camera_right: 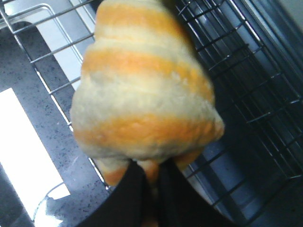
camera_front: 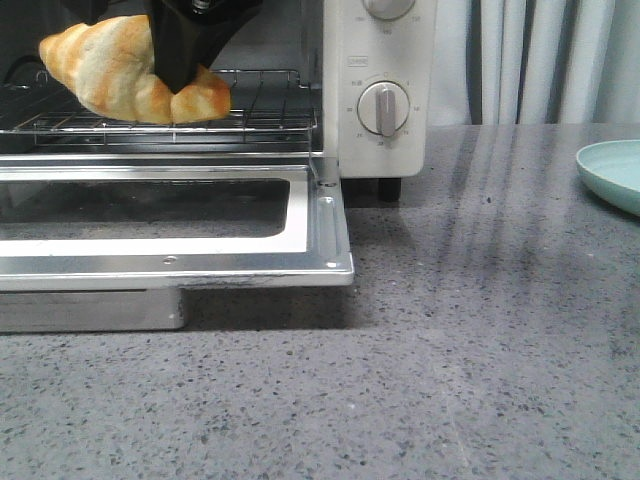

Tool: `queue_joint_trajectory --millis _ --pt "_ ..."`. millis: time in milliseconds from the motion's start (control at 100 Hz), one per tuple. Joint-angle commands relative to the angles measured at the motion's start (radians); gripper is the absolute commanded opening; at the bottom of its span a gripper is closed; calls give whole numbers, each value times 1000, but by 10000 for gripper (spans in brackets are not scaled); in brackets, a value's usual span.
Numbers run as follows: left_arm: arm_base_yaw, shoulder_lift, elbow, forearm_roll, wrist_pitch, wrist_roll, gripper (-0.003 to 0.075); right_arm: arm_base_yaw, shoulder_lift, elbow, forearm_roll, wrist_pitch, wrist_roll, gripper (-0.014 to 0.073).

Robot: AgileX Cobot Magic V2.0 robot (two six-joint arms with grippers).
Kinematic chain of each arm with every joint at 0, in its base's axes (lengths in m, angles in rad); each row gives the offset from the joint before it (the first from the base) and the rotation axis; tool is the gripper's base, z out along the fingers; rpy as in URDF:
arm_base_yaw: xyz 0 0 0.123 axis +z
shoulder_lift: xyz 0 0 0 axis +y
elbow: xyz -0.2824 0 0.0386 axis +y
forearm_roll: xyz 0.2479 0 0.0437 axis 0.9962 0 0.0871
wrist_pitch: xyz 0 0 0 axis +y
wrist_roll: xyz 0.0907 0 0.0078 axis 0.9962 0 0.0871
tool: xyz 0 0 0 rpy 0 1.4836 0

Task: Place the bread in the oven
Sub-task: 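Lift the croissant and carry it into the open oven with the right gripper, then lower the croissant onto the wire rack and open the right gripper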

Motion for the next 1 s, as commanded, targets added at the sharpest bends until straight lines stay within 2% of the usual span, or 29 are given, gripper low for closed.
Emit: queue_joint_trajectory --millis 0,300,370,440,610,680,860,990 --pt "3 12 -32 -19 -57 -5 -21 -8 -55 -44 -44 -73 -15 -71" --pt "3 12 -32 -38 -54 -5 -21 -6 -51 -44 -44 -106 -15 -66" --pt "3 12 -32 -38 -50 -5 -21 -6 -51 -44 -44 -115 -15 -40" --pt "3 12 -32 -38 -49 -5 -21 -6 -51 -44 -44 -123 -15 48" --pt "3 12 -32 -38 -49 -5 -21 -6 -51 -44 -44 -124 9 400" --pt "3 12 -32 -38 -49 -5 -21 -6 -51 -44 -44 -127 13 470" --pt "3 12 -32 -38 -49 -5 -21 -6 -54 -44 -44 -127 13 469" --pt "3 12 -32 -38 -49 -5 -21 -3 -78 -44 -44 -131 13 415"
